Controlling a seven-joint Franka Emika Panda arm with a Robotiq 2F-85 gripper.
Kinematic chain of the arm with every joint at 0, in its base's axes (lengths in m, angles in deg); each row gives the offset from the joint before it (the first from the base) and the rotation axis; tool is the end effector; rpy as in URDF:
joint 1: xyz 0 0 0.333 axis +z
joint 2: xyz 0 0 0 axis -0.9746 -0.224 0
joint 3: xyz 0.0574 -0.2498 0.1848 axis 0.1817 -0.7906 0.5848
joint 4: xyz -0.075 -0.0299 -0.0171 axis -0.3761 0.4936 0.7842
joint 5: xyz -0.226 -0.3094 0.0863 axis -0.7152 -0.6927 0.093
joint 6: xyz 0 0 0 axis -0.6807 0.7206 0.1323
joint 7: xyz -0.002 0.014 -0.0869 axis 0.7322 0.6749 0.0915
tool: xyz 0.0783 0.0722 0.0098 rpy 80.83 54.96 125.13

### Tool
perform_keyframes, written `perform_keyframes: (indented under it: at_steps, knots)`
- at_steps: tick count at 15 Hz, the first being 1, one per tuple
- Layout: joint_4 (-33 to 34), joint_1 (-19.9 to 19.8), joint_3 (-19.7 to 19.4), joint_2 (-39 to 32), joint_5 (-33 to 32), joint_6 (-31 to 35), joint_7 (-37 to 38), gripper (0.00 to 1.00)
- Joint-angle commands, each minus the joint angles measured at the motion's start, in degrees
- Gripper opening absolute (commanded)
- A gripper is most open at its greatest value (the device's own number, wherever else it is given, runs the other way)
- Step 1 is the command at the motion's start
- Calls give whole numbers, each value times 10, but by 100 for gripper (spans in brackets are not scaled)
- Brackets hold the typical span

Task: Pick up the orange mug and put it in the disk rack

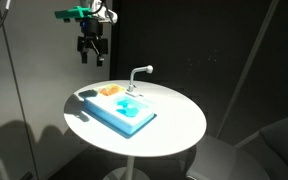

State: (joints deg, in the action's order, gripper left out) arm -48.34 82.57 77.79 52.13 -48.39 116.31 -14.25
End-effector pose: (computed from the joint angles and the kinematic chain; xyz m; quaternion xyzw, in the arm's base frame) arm 0.5510 0.0729 0.4605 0.9974 -0.0292 -0.0508 0.0426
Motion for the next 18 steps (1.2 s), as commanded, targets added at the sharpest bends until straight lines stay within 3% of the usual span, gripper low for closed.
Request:
perform_keyframes:
  at_steps: [1, 12, 18]
  knots:
    - [-23, -6, 3, 34, -3, 15, 2, 100]
    - [-64, -19, -1, 64, 59, 76, -40, 100]
    - [-55, -17, 3, 54, 48, 65, -23, 100]
